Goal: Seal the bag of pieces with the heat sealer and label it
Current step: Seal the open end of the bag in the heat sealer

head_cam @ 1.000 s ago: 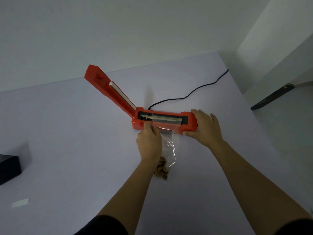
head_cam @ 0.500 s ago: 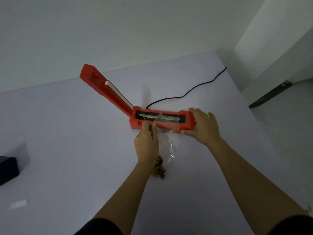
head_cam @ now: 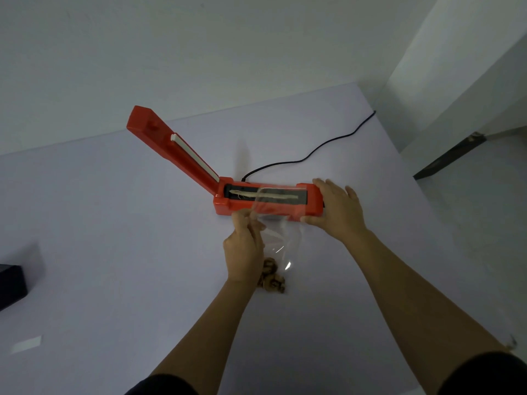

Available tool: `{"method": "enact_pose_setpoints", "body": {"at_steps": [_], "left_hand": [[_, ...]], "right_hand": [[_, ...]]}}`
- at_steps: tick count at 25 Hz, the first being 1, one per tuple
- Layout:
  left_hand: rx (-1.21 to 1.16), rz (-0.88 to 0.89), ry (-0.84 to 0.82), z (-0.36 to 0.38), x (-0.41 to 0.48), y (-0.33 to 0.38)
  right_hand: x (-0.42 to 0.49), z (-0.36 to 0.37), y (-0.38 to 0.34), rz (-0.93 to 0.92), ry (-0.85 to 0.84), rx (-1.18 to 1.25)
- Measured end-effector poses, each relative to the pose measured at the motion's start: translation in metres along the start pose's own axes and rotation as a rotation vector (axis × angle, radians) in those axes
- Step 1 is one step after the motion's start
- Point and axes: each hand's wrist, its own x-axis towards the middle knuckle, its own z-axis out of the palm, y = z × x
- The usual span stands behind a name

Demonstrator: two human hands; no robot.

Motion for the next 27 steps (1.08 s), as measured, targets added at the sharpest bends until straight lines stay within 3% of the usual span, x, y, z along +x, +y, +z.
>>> {"method": "enact_pose_setpoints", "body": {"at_steps": [4,8,10,12,14,20,27], "left_hand": [[-0.187,-0.229,-0.037,-0.012,0.006,-0.001],[-0.24,-0.305,-0.038,-0.031,0.004,-0.004],[-0.227,-0.313,-0.036,-0.041,-0.002,-0.006],[-0.214,-0.326,-0.012,-0.053,-0.009,-0.009],[-0.197,-0.345,0.027,-0.066,-0.014,-0.015],[-0.108,-0.424,0.109,-0.114,-0.029,-0.05],[0.2,-0.493,0.051,-0.138,-0.012,-0.115]], "right_hand": [[-0.002,0.002,0.005,-0.022,-0.015,0.033],[-0.047,0.017,-0.018,0.141,0.301,0.639],[-0.079,0.033,-0.042,0.094,0.191,0.812],[-0.101,0.048,-0.063,-0.004,-0.049,0.806],[-0.111,0.061,-0.08,-0.006,-0.174,0.834],[-0.136,0.098,-0.133,-0.012,-0.377,0.791],[-0.148,0.133,-0.171,-0.044,-0.259,0.505]]}}
